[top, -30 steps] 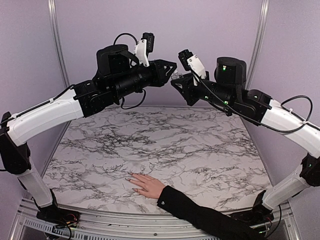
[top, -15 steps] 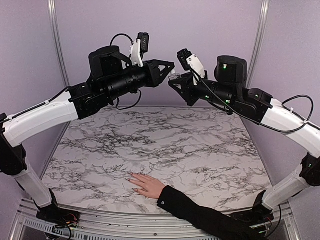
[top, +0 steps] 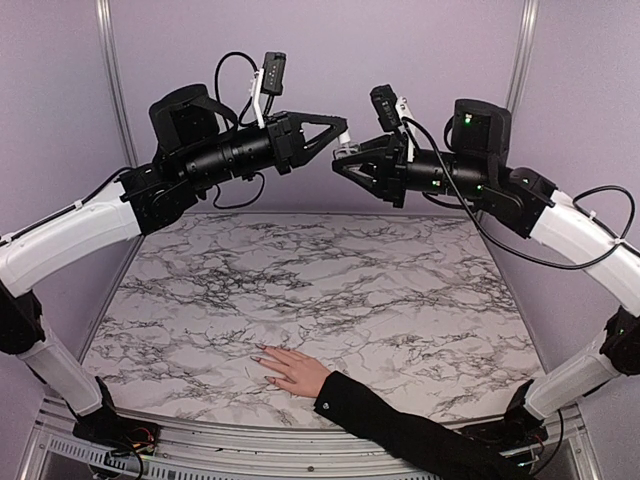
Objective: Paint the nails
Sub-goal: Screw the nail polish bottle.
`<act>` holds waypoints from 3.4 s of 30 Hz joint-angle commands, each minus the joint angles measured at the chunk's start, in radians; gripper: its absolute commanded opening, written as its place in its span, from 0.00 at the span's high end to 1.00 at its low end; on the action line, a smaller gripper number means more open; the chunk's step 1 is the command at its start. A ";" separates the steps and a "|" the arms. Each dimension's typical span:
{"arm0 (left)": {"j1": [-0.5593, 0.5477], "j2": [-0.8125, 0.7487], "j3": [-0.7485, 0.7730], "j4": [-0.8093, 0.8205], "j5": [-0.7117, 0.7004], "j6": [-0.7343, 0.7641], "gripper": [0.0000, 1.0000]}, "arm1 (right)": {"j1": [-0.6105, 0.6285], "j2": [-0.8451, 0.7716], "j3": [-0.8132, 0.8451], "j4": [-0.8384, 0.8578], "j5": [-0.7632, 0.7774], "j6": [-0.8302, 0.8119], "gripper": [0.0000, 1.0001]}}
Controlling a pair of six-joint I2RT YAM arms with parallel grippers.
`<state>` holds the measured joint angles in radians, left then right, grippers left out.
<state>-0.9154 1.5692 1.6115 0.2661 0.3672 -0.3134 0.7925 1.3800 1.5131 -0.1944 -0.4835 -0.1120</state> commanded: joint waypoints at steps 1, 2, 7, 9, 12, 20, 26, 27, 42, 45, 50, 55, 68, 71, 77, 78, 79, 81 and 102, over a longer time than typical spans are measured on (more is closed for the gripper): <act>-0.005 0.015 -0.041 -0.068 0.283 0.040 1.00 | -0.004 -0.030 0.063 0.172 -0.266 0.034 1.00; -0.001 0.022 -0.041 -0.068 0.321 0.043 1.00 | -0.005 -0.030 0.064 0.181 -0.301 0.034 1.00; 0.007 0.054 -0.031 -0.068 0.498 0.055 1.00 | -0.004 -0.030 0.044 0.274 -0.480 0.072 1.00; 0.010 0.067 -0.021 -0.068 0.545 0.051 1.00 | -0.003 -0.030 0.038 0.306 -0.517 0.099 1.00; 0.011 0.080 -0.008 -0.067 0.584 0.051 1.00 | -0.004 -0.030 0.041 0.324 -0.546 0.123 1.00; 0.044 0.062 0.000 -0.059 0.532 0.013 0.89 | -0.005 -0.047 0.018 0.287 -0.510 0.082 1.00; 0.071 0.008 -0.015 -0.048 0.425 -0.008 0.64 | -0.012 -0.061 -0.013 0.220 -0.386 0.034 1.00; 0.073 -0.007 -0.023 -0.048 0.388 -0.003 0.59 | -0.012 -0.059 -0.013 0.201 -0.349 0.023 1.00; 0.015 -0.039 -0.037 -0.042 -0.136 -0.018 0.44 | 0.057 -0.051 -0.073 0.064 0.410 -0.120 1.00; -0.007 -0.005 0.005 -0.042 -0.176 -0.029 0.44 | 0.077 -0.044 -0.075 0.061 0.476 -0.130 1.00; -0.014 0.028 0.038 -0.033 -0.252 -0.066 0.46 | 0.109 -0.032 -0.072 0.055 0.557 -0.156 1.00; -0.018 0.052 0.054 -0.026 -0.243 -0.099 0.52 | 0.119 -0.024 -0.072 0.053 0.575 -0.157 1.00; -0.019 0.061 0.046 -0.016 -0.209 -0.106 0.91 | 0.128 -0.002 -0.042 0.034 0.565 -0.171 1.00; -0.018 0.058 0.031 -0.014 -0.181 -0.105 1.00 | 0.128 -0.005 -0.028 0.041 0.533 -0.163 1.00; -0.013 0.049 -0.014 -0.003 -0.033 -0.090 1.00 | 0.091 -0.022 -0.004 0.070 0.345 -0.103 1.00; -0.010 0.051 -0.021 0.000 0.006 -0.089 1.00 | 0.078 -0.027 -0.004 0.083 0.290 -0.086 1.00; -0.010 0.053 -0.026 0.002 0.041 -0.087 1.00 | 0.065 -0.032 -0.006 0.101 0.234 -0.068 1.00; -0.005 0.056 -0.035 0.007 0.113 -0.080 1.00 | 0.036 -0.039 -0.004 0.128 0.117 -0.029 1.00; 0.021 0.153 0.010 0.010 0.680 -0.069 1.00 | -0.012 -0.036 -0.002 0.374 -0.593 0.176 1.00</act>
<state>-0.8818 1.6379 1.6501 0.4294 0.9321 -0.3866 0.7673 1.3689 1.4456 -0.0425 -1.0183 0.0223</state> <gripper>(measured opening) 0.128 0.198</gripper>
